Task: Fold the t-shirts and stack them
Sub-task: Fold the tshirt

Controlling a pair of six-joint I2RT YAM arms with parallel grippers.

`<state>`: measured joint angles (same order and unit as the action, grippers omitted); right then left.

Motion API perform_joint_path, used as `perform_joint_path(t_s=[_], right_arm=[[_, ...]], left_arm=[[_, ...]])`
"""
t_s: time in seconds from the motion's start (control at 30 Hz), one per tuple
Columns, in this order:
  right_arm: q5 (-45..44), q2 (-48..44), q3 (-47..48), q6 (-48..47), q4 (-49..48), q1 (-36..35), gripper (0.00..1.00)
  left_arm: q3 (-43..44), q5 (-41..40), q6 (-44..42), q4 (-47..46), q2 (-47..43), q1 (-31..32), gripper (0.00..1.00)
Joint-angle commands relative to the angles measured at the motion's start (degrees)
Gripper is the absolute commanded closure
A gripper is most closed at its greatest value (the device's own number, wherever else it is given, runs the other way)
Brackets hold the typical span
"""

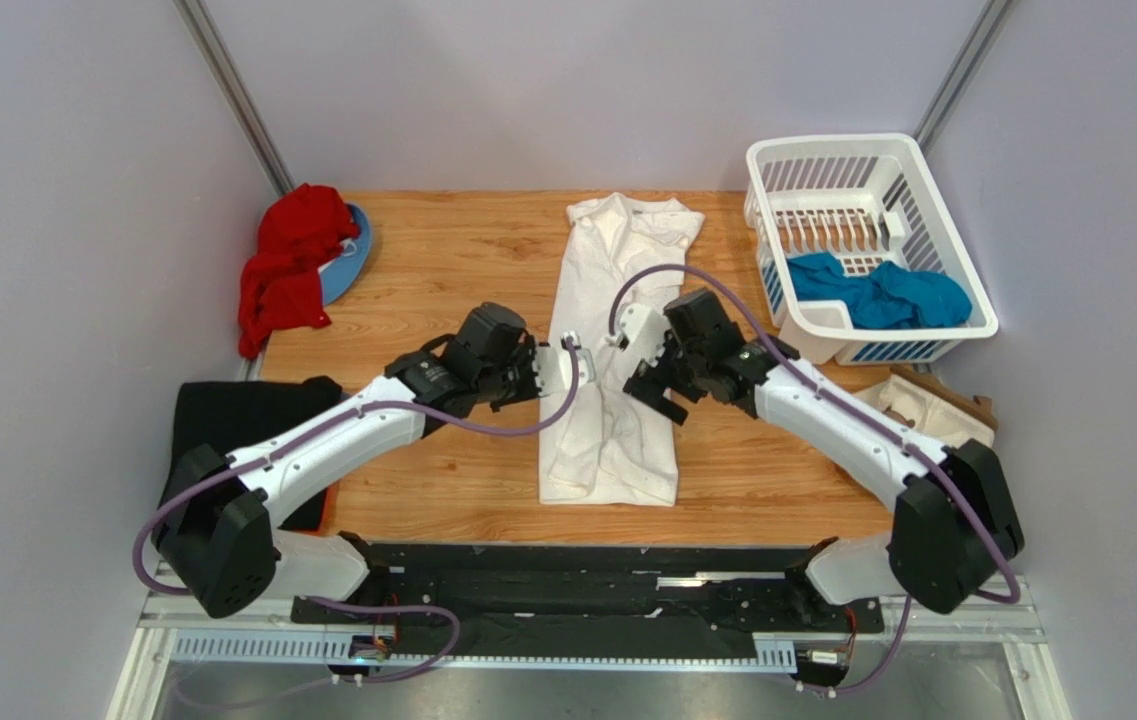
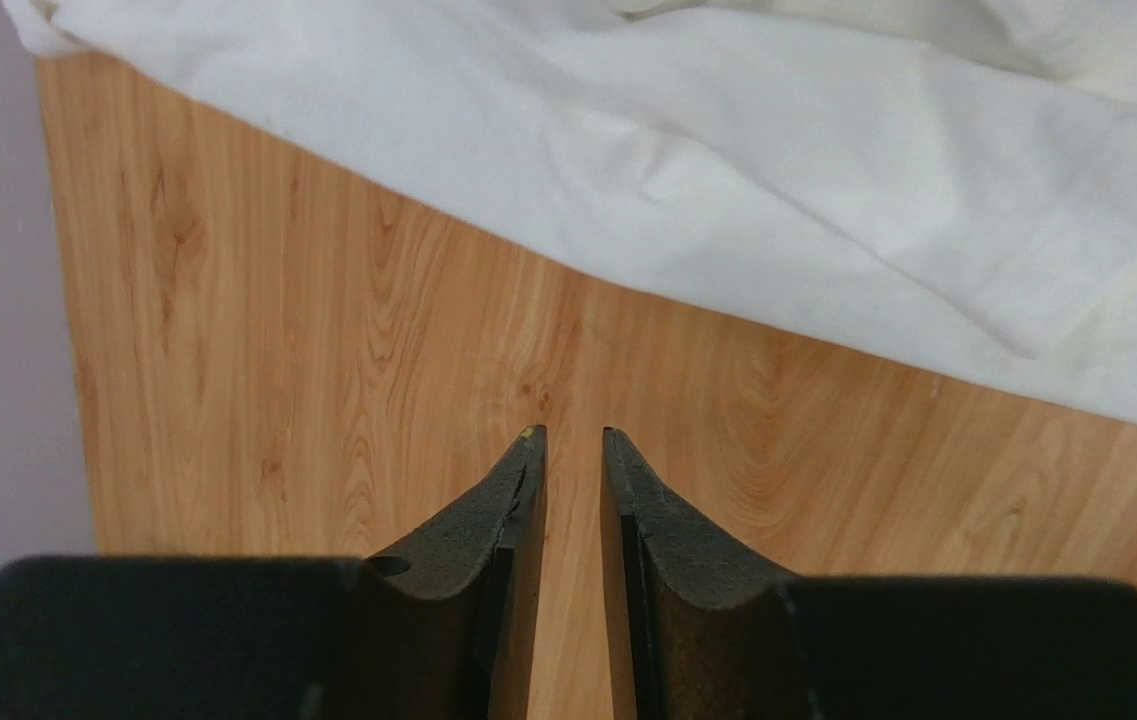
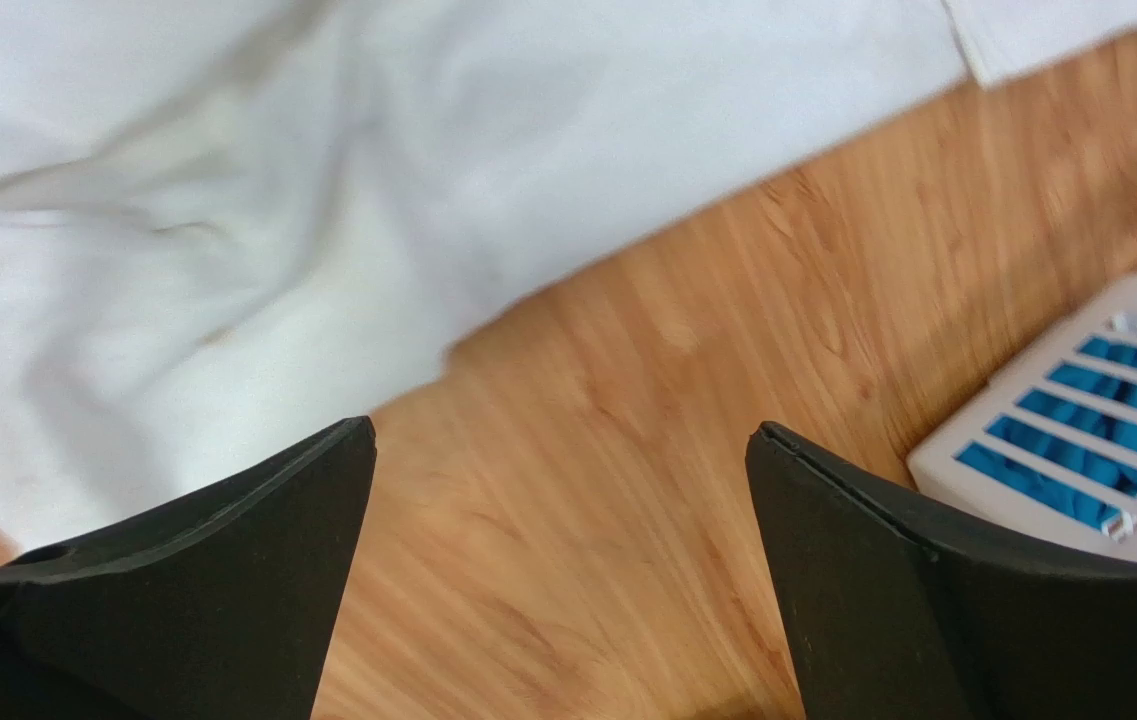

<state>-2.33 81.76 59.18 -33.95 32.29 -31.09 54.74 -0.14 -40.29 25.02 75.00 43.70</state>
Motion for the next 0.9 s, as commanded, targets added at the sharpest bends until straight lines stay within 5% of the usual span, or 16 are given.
perform_joint_path(t_s=[0.0, 0.3, 0.87], right_arm=[[-1.08, -6.68, -5.11, 3.80, 0.14, -11.41, 0.00], [-3.82, -3.37, -3.38, 7.06, 1.19, -26.47, 0.09], [1.45, 17.29, 10.60, 4.95, 0.66, -29.29, 0.25]], left_arm=[[1.94, 7.43, 3.55, -6.74, 2.33, -7.92, 0.71], [7.66, 12.27, 4.08, -6.56, 11.22, -18.03, 0.68], [9.42, 12.71, 2.94, -4.89, 15.08, -21.38, 0.69]])
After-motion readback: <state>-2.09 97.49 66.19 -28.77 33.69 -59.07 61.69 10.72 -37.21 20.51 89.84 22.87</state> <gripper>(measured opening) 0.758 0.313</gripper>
